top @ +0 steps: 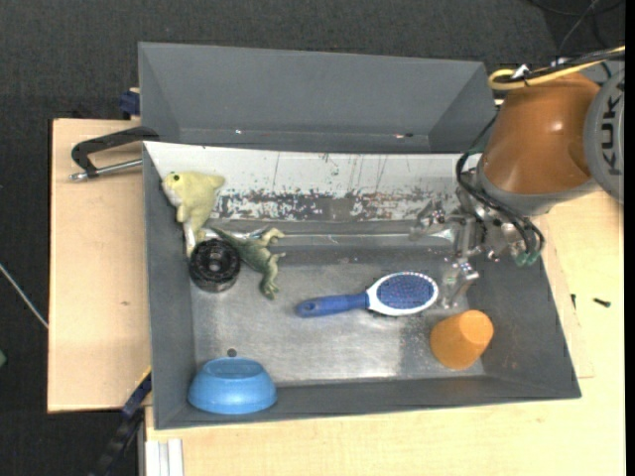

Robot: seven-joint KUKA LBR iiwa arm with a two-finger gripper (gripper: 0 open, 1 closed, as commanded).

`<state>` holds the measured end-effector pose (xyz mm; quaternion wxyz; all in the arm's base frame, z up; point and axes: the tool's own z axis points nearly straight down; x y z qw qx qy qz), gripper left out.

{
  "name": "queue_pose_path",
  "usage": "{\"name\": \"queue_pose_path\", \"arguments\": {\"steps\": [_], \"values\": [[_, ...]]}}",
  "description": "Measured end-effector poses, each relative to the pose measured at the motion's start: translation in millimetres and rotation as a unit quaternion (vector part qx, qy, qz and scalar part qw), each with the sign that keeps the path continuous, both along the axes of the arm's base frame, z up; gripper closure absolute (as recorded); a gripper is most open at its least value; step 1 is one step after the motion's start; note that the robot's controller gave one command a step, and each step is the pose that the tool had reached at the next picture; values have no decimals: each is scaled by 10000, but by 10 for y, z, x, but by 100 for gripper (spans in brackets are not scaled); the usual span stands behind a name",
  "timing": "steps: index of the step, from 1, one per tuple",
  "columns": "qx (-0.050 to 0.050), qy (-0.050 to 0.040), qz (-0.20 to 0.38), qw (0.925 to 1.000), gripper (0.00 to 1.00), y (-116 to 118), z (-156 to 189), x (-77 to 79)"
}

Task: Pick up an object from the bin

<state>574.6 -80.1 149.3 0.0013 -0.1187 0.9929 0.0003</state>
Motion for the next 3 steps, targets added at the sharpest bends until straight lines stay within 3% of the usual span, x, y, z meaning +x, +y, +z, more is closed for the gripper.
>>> {"name": "queue_pose_path", "arguments": {"steps": [1,2,3], "values": [[5,33,-885,9961,0,343,-633,115],[-7,5,-887,9961,100,323,-606,128],[-3,-56,-754,9971,100,295,256,204]]}}
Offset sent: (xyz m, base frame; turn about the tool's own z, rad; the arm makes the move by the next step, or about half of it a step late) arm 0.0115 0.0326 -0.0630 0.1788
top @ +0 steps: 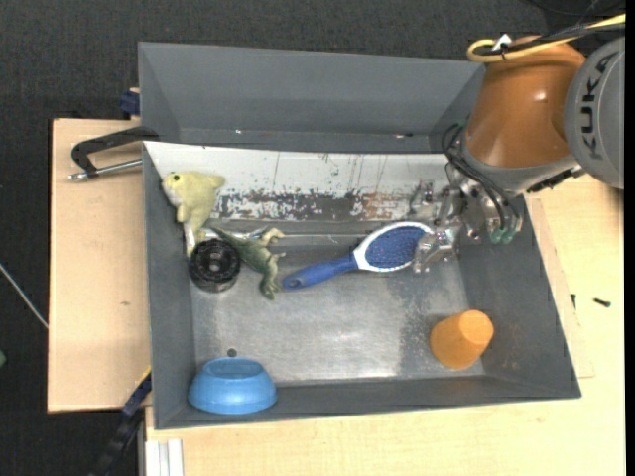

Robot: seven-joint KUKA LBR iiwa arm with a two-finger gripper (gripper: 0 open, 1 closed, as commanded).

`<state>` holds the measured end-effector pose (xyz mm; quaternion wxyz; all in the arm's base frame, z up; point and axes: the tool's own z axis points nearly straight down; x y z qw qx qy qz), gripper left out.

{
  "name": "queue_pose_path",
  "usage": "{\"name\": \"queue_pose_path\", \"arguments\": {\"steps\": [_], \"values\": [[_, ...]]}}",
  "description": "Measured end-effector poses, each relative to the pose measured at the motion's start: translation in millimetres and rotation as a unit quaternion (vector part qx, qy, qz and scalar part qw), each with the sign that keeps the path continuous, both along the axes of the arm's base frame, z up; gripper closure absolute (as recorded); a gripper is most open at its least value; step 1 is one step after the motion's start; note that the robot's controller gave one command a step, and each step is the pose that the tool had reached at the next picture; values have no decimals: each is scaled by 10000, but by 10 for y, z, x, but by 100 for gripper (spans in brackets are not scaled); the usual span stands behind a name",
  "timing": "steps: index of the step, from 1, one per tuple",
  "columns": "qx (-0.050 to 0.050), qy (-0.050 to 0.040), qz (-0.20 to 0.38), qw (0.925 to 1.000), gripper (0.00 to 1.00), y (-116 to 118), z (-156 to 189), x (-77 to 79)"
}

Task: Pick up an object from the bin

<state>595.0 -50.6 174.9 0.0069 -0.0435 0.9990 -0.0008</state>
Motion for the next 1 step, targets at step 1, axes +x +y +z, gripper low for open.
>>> {"name": "queue_pose_path", "arguments": {"steps": [1], "values": [[-4,-6,27,10000,100,-109,1208,51]]}}
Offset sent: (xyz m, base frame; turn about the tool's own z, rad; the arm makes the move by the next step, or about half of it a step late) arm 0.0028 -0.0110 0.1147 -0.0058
